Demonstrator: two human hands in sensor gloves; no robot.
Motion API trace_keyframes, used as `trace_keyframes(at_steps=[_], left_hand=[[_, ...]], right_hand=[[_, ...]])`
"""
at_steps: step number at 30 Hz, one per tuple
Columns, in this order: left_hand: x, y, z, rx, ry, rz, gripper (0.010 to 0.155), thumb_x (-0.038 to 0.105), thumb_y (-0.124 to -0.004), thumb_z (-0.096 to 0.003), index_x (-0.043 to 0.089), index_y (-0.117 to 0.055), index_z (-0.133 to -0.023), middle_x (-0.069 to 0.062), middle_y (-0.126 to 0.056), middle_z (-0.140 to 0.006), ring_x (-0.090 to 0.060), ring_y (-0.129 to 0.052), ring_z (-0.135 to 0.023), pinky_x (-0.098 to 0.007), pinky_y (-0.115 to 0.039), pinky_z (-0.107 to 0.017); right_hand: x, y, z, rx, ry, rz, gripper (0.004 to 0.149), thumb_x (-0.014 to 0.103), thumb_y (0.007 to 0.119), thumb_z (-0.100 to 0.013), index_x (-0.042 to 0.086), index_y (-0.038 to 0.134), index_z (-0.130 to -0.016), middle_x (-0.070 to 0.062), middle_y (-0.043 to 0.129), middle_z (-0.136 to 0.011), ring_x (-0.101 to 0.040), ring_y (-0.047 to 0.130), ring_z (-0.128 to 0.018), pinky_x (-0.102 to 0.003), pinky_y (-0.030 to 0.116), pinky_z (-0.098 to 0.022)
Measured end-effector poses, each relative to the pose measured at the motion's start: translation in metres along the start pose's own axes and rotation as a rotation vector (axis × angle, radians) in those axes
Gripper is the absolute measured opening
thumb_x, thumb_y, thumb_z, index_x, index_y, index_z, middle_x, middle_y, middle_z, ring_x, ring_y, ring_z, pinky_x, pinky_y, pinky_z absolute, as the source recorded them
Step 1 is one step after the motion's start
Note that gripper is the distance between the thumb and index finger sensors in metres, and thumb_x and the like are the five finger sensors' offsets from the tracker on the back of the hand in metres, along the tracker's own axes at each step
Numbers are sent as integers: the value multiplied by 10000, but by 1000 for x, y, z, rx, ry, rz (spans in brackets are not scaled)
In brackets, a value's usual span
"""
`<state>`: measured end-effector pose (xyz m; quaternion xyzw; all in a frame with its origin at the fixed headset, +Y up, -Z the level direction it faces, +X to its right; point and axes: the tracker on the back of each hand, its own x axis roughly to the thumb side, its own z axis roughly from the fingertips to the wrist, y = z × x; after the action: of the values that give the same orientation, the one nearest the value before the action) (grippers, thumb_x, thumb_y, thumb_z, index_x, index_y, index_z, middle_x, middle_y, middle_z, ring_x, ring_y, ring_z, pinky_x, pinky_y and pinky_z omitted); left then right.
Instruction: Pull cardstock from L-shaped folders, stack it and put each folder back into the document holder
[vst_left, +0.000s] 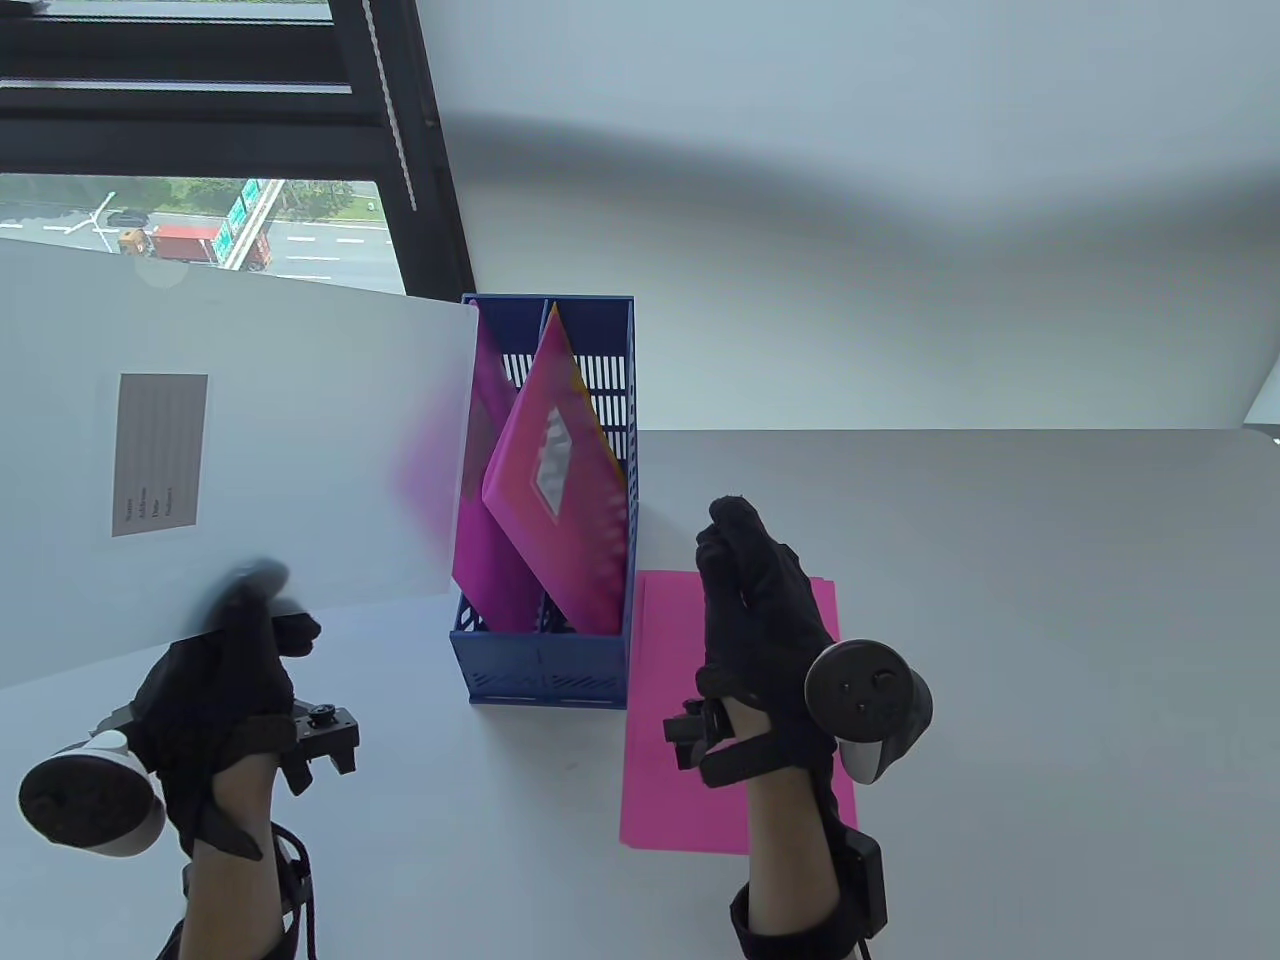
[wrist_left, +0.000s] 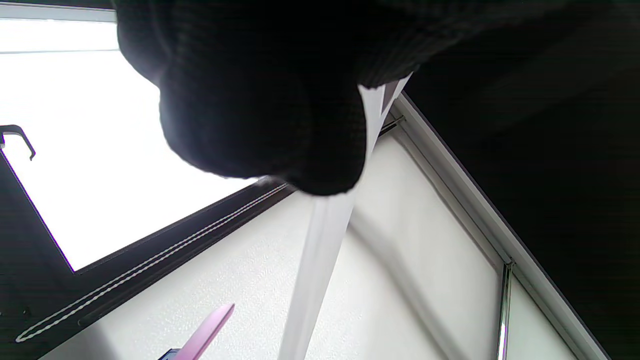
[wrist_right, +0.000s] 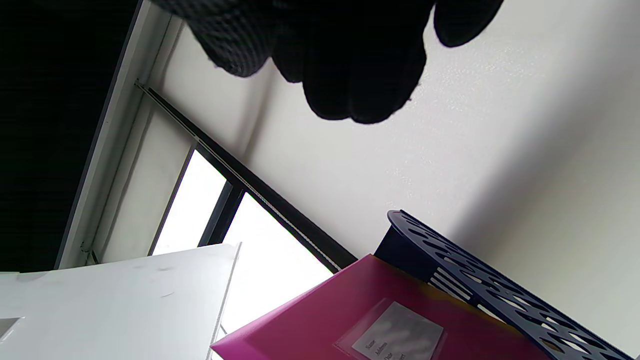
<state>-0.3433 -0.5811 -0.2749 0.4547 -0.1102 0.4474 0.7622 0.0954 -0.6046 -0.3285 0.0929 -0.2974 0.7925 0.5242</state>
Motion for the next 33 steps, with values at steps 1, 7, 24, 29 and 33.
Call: trace_keyframes(at_steps=[1, 7, 24, 29, 33], left_hand=[[0, -3, 0, -7, 2, -25, 453, 382, -735, -588, 34, -914, -816, -39, -1033, -503, -233, -1080, -278, -504, -763, -635], [-12, -41, 8, -154, 32, -156, 464, 369, -734, -589, 21, -887, -855, -65, -1027, -554, -264, -1085, -335, -517, -740, -650], [-56, -103, 37, -376, 159, -285, 462, 369, -752, -581, 30, -894, -861, -75, -1029, -563, -290, -1076, -340, -551, -732, -617], [-58, -101, 36, -373, 173, -274, 464, 374, -750, -582, 33, -894, -862, -76, -1029, -565, -294, -1073, -344, -555, -728, -618], [-60, -98, 35, -370, 179, -271, 465, 375, -749, -583, 33, -895, -862, -77, -1028, -568, -296, -1072, -345, -557, -728, -618]], right_hand=[[0, 0, 0, 1, 1, -1, 511, 490, 721, -640, 287, 618, -1098, 19, 812, -976, -210, 865, -771, -529, 528, -773], [-1, 2, 0, 14, 7, 0, 507, 488, 720, -641, 286, 622, -1095, 20, 815, -974, -211, 865, -770, -530, 528, -772], [-1, 21, 0, 116, 9, 22, 500, 489, 720, -640, 284, 639, -1089, 20, 820, -973, -214, 866, -772, -536, 523, -774], [-1, 24, 0, 139, 9, 36, 496, 486, 726, -638, 281, 651, -1083, 15, 821, -973, -218, 868, -770, -537, 524, -773], [-3, 30, 0, 160, 16, 58, 495, 481, 735, -636, 277, 657, -1080, 12, 823, -972, -221, 869, -769, -540, 525, -771]])
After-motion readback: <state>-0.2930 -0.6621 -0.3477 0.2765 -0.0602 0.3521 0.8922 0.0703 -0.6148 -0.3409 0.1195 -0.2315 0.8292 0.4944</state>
